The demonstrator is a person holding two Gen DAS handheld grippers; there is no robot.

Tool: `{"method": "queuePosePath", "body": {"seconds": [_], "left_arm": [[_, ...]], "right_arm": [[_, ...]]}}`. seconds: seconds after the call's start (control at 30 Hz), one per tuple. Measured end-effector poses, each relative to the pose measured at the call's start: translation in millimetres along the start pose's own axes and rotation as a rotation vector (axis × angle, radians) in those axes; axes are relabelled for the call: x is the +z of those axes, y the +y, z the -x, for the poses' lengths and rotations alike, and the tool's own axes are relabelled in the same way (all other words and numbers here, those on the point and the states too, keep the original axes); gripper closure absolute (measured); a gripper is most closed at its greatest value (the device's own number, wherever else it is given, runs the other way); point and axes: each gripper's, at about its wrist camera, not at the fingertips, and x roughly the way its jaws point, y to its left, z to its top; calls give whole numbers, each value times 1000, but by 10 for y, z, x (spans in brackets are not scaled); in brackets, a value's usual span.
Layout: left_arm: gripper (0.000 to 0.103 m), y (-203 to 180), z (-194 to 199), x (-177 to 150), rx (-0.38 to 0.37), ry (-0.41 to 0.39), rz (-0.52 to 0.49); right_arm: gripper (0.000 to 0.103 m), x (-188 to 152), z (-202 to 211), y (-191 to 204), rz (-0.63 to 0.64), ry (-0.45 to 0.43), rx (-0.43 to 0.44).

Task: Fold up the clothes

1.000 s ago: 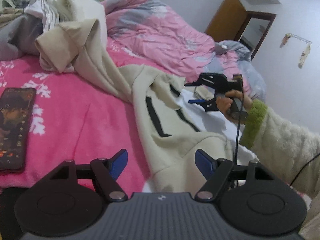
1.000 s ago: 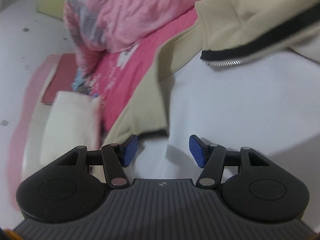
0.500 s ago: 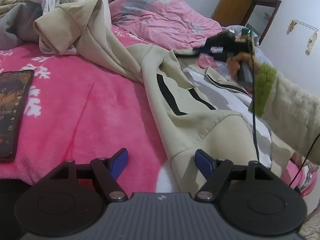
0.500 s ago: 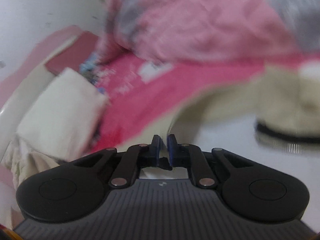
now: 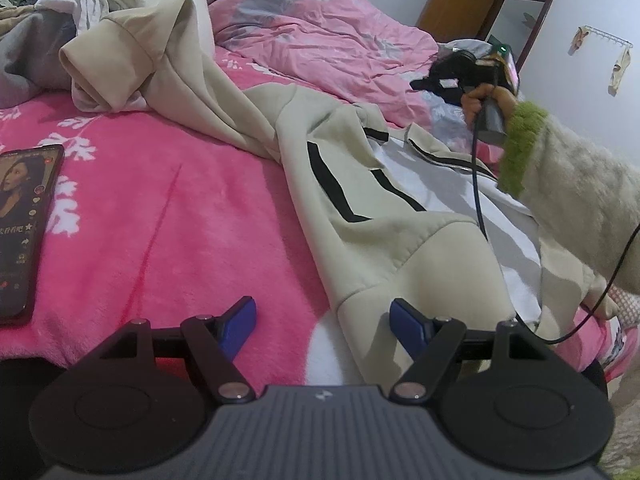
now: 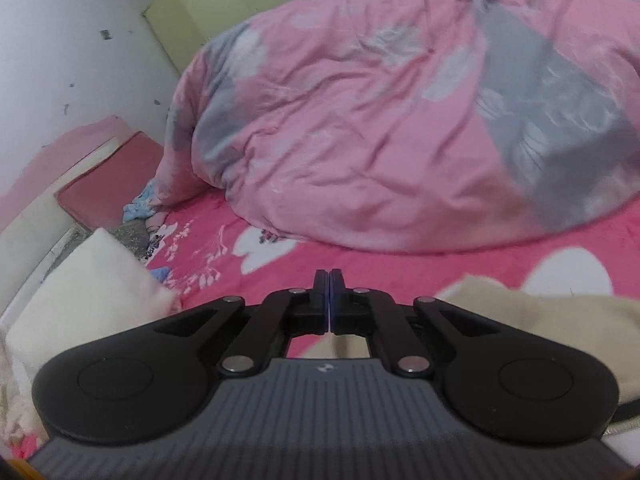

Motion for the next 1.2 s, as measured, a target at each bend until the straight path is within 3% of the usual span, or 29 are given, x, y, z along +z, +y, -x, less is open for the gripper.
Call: {"method": "queuePosePath", "body": {"seconds": [0.1, 0.27, 0.77, 0.87, 0.9, 0.97, 1.07, 1.13, 1.2], "left_arm": [[28, -4, -7, 8, 4, 6, -2], [28, -23, -20, 17, 15, 19, -15], [28, -90, 8, -1, 51, 38, -19], [28, -66, 42, -4, 45, 32, 1], [28, -61, 57, -5, 44, 28, 8], [28, -64, 93, -5, 45, 19, 17], [28, -116, 195, 7, 49, -11, 4], [28, -188, 294, 19, 43, -44, -25], [28, -294, 386, 32, 25, -75, -70]], "right_arm": [[100, -186, 99, -52, -6, 95, 59], [100, -767, 114, 245, 279, 348, 134], [102, -1151, -1060, 658, 267, 350, 98], [88, -1054, -767, 521, 192, 411, 108], [78, -1012, -592, 463, 168, 423, 123], [73, -929, -201, 357, 129, 441, 165], [68, -831, 585, 177, 57, 438, 277], [58, -830, 1153, 52, -4, 419, 360], [57, -912, 1679, -52, -48, 408, 445]]}}
